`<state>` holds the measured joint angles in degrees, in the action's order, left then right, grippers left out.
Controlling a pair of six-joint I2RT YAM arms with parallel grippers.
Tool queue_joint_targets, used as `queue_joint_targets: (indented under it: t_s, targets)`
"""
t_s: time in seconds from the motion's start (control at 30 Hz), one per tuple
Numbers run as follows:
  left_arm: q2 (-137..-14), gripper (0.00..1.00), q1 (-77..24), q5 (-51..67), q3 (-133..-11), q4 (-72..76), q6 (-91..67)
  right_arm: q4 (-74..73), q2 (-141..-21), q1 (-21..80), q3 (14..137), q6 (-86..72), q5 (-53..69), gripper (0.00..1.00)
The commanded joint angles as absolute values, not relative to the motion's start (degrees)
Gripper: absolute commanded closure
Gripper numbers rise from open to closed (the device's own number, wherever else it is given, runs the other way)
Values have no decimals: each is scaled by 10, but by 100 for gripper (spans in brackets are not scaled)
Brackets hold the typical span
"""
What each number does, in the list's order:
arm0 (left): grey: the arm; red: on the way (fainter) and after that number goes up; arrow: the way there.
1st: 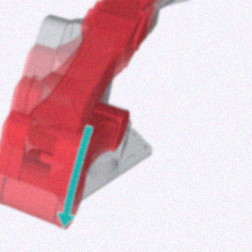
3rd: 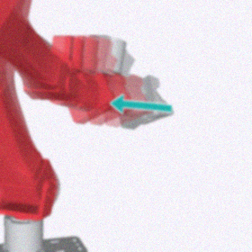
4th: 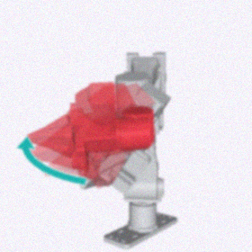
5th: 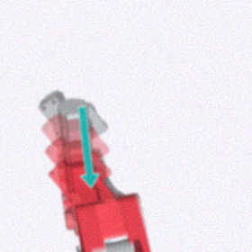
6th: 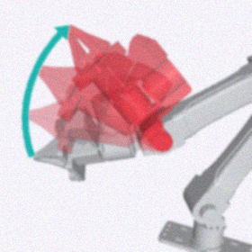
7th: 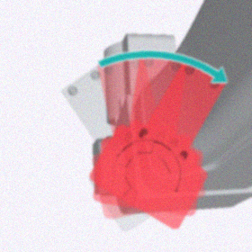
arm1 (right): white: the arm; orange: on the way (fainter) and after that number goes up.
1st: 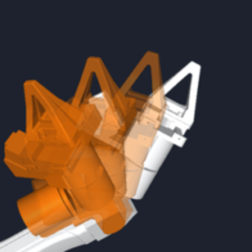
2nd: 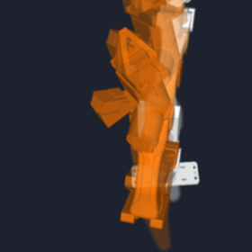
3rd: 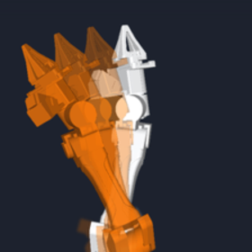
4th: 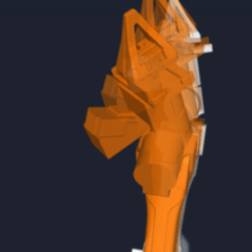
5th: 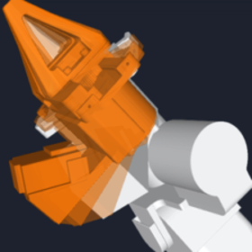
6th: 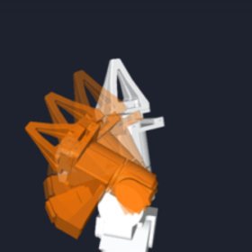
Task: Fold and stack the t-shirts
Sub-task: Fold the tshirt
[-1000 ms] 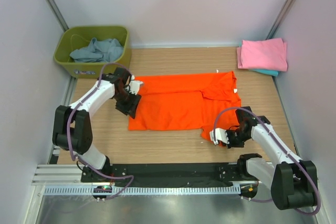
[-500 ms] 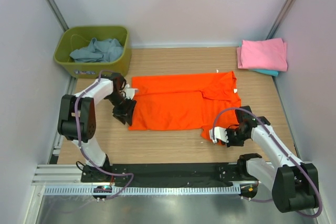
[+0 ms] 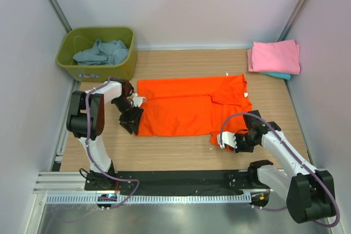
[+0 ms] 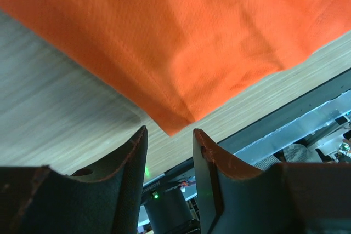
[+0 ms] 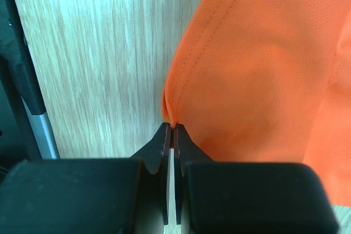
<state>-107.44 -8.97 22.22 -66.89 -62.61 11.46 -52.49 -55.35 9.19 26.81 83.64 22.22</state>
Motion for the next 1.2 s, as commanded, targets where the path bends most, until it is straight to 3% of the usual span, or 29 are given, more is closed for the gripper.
queue_joint_targets:
  t_s: [0.0,0.3,0.43,0.5,0.9,1.17]
  targets:
    - [-1099,60,-86,248,-698,-642,129,-508,-546,102,287,816,215,99]
    - [-1109,67,-86,262,-701,-659,144,-497,-529,115,275,785,205,99]
    - [-1107,95,-86,269,-702,-676,151,-494,-517,121,271,771,200,98]
    - [-1105,100,-86,279,-708,-688,156,-484,-509,120,274,757,194,98]
    - [-1076,100,-86,273,-821,-798,185,-437,-442,120,375,600,149,99]
    - [-1106,100,-86,277,-933,-856,185,-353,-494,120,457,530,113,99]
